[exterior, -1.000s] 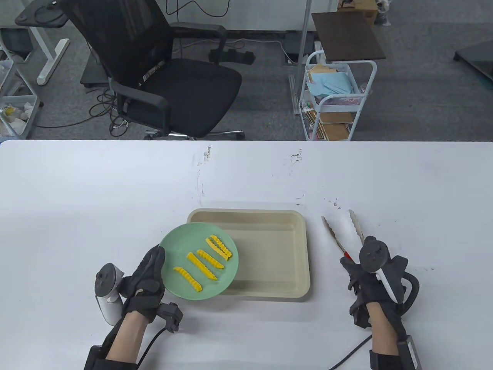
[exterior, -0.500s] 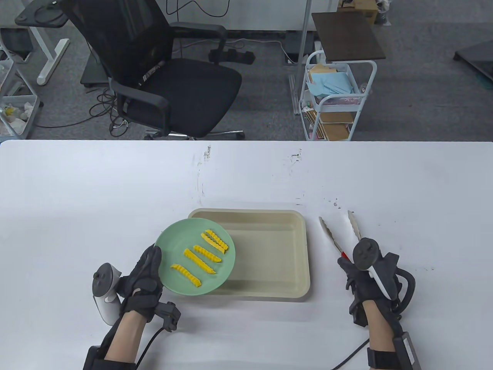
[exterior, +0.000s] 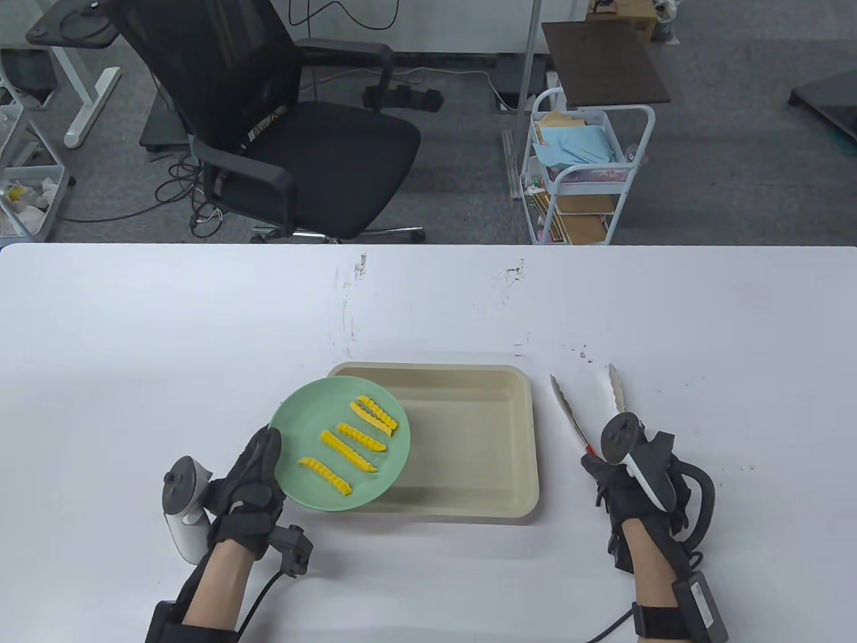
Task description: Hold plate and receive fries gripped by tongs from baking tray
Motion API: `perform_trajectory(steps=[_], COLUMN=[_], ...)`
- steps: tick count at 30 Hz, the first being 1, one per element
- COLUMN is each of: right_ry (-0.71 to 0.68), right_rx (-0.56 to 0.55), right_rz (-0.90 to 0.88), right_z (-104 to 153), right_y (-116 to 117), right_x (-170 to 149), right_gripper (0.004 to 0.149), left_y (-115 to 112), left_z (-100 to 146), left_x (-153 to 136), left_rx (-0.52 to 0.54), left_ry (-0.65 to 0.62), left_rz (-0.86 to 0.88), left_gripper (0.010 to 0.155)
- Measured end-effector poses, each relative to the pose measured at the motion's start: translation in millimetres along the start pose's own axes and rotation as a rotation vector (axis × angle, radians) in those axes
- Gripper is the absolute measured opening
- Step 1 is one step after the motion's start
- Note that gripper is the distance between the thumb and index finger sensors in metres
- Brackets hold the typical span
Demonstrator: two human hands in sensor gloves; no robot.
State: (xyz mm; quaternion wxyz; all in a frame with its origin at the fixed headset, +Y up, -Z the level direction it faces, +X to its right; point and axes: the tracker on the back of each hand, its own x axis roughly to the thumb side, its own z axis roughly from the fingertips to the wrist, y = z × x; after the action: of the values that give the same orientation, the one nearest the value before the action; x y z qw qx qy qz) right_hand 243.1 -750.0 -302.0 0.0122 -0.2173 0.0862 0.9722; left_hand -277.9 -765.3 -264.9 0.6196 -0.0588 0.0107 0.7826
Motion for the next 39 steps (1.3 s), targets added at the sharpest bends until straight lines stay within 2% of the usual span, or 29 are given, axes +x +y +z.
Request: perform_trajectory(steps=[4, 7, 11, 16, 22, 28, 39], right_ry=[-0.020, -0.084, -0.183, -0.274, -0.331, -0.361, -0.454], right_rx=[-0.100, -0.177, -0.299, -0.368, -0.360, -0.339, -0.290], right_rz=[-0.024, -0.045, -0.089, -0.111, -0.070, -0.051, -0.013], right_z=[9.3, 23.1, 45.1, 69.9, 82.8, 87.3, 108.1], right_y=[-8.1, -17.8, -27.9, -32.9, -29.7, -25.4, -18.2], right_x=[4.7, 13.7, 27.1, 44.4, 59.0, 66.5, 86.1], right_gripper=[0.088, 0.086, 0.083, 0.084, 0.084, 0.084, 0.084], left_y=[2.7, 9.3, 24.8, 47.4, 73.1, 92.9, 100.7], left_z=[0.5, 2.8, 7.5, 8.5, 8.7, 7.0, -4.7], left_x=[3.4, 7.6, 13.9, 18.7, 19.6, 16.1, -3.3], left_rx=[0.011, 0.056, 0.179, 0.229, 0.311, 0.407, 0.397], left_ry=[-0.011, -0.030, -0.040, -0.054, -0.026, 0.024, 0.181], left_rz=[0.010, 0.026, 0.021, 0.082, 0.104, -0.005, -0.012], left_gripper=[0.060, 0.060, 0.059, 0.059, 0.061, 0.061, 0.065])
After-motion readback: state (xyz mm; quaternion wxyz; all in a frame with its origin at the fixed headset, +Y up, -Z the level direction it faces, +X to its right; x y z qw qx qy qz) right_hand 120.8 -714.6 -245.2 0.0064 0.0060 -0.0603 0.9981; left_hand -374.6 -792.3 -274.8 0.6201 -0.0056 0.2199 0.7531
